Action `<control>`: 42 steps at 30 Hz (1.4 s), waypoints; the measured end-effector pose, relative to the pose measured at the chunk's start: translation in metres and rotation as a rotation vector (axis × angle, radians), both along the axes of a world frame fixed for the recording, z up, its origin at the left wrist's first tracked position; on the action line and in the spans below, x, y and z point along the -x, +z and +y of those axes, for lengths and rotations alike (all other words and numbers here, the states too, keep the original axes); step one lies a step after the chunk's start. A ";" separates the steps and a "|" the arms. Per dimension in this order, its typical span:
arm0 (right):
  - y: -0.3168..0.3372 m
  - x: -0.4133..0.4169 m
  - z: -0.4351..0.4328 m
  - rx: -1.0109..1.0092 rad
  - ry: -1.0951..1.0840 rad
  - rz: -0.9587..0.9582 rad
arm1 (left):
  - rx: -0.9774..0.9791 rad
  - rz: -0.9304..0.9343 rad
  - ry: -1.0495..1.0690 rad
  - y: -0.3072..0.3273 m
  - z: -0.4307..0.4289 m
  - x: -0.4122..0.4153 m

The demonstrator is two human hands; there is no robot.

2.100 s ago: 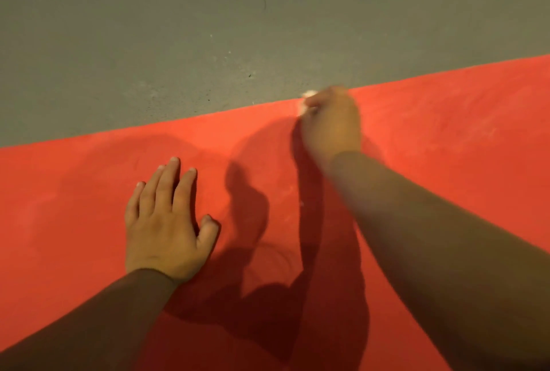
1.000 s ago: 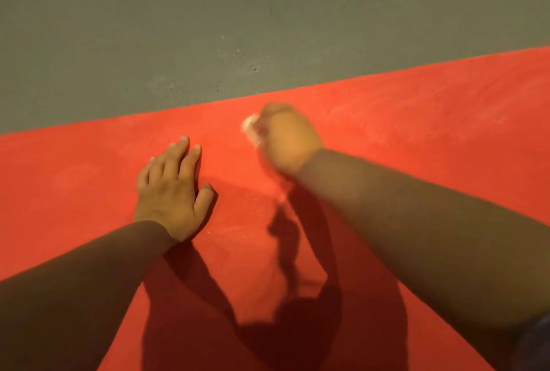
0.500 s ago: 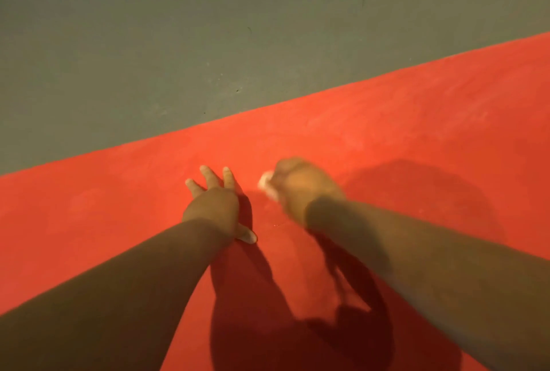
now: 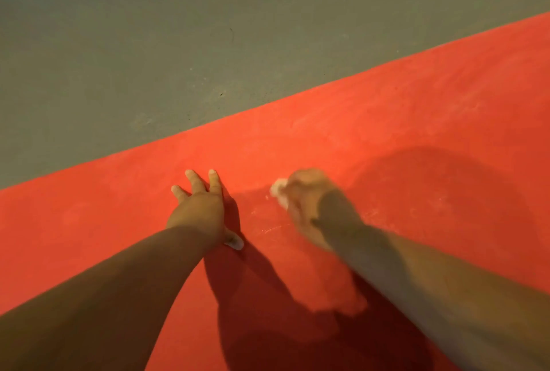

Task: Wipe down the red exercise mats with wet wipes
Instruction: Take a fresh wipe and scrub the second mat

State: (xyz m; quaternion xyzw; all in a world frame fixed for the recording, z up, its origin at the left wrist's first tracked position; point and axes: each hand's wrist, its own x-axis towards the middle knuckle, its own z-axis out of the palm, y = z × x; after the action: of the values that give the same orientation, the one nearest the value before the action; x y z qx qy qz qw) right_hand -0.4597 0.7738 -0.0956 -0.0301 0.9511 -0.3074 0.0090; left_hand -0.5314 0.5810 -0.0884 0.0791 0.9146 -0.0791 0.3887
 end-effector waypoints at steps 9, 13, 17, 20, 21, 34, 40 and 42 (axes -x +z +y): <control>-0.001 0.039 0.141 -0.216 -0.547 0.034 | -0.008 -0.002 0.009 -0.001 0.000 0.001; -0.003 -0.001 0.051 -0.108 -0.069 0.160 | -0.018 0.006 0.010 0.003 0.000 0.001; -0.004 -0.047 -0.002 0.106 0.351 0.004 | -0.023 0.007 0.017 0.002 -0.001 0.002; -0.004 -0.028 0.053 0.001 0.119 0.081 | -0.028 0.018 0.013 0.001 -0.002 0.002; -0.002 -0.019 0.082 -0.051 -0.088 0.084 | -0.030 0.023 0.010 0.001 -0.002 0.002; 0.004 -0.088 0.031 -0.086 0.313 0.006 | -0.036 0.071 -0.071 0.007 -0.001 -0.009; 0.002 -0.067 0.153 -0.276 -0.526 -0.048 | -0.073 -0.017 -0.267 0.010 0.021 -0.061; 0.005 -0.077 0.133 -0.303 -0.520 -0.095 | -0.084 -0.048 -0.236 0.008 0.031 -0.075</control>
State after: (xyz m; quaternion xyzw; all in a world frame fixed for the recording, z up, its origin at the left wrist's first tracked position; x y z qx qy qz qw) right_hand -0.3830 0.9071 -0.0907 0.2306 0.9604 -0.1550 -0.0212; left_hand -0.4560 0.6116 -0.0800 0.2043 0.8919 -0.0838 0.3947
